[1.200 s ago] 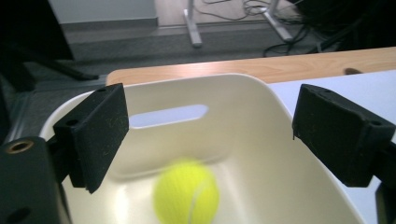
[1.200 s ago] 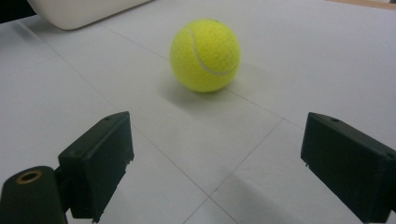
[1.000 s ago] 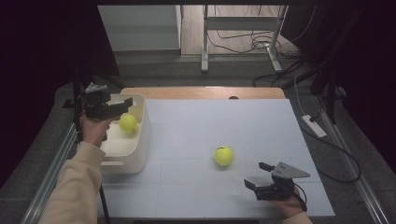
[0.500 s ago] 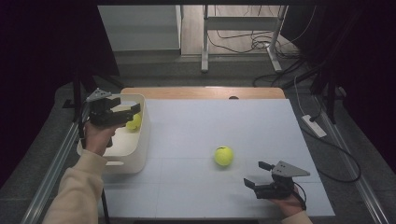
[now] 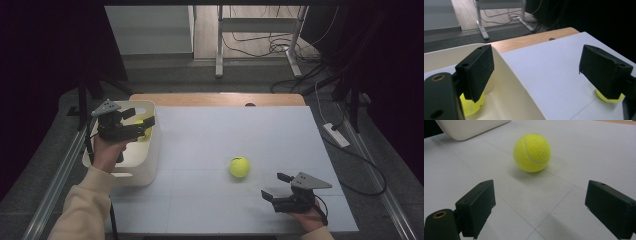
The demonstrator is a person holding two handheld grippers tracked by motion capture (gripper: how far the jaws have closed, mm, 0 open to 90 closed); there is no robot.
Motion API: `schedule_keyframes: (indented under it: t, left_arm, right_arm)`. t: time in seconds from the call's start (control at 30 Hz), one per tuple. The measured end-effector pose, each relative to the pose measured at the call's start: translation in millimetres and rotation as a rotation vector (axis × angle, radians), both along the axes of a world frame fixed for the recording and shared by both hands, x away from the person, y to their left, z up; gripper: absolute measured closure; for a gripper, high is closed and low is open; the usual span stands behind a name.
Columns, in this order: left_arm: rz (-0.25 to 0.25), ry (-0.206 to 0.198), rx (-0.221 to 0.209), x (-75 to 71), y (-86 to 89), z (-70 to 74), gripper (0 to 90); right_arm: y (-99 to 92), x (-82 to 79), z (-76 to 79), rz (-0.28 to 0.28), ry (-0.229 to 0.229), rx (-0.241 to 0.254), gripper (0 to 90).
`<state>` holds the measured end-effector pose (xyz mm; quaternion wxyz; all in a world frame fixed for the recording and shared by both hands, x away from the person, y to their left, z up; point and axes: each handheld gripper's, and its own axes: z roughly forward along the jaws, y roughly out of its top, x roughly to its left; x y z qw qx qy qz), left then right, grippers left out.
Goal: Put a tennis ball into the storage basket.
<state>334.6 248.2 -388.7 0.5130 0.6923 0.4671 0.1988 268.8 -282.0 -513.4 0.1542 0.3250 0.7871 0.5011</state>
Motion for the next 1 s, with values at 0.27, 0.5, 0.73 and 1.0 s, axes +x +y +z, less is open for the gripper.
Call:
schedule_keyframes:
  t: [0.27, 0.5, 0.73, 1.0]
  left_arm:
    - [-0.064, -0.028, 0.007, -7.6, -10.2, 3.0, 13.5]
    - [-0.126, -0.048, 0.007, -15.2, -23.3, 5.1, 14.1]
    - [-0.161, -0.035, 0.007, -13.7, -41.0, 4.7, 13.9]
    - [-0.205, -0.025, 0.026, -14.7, -61.4, 4.9, 13.7]
  right_arm:
    - [0.8, 2.6, 0.7, -0.011, -0.004, 0.002, 9.6]
    - [-0.1, 5.2, 1.1, -0.013, -0.005, 0.021, 9.7]
    - [-1.4, 5.9, 1.2, -0.019, -0.01, 0.021, 9.8]
    - [-4.9, 5.6, 1.7, -0.025, -0.011, 0.022, 10.0]
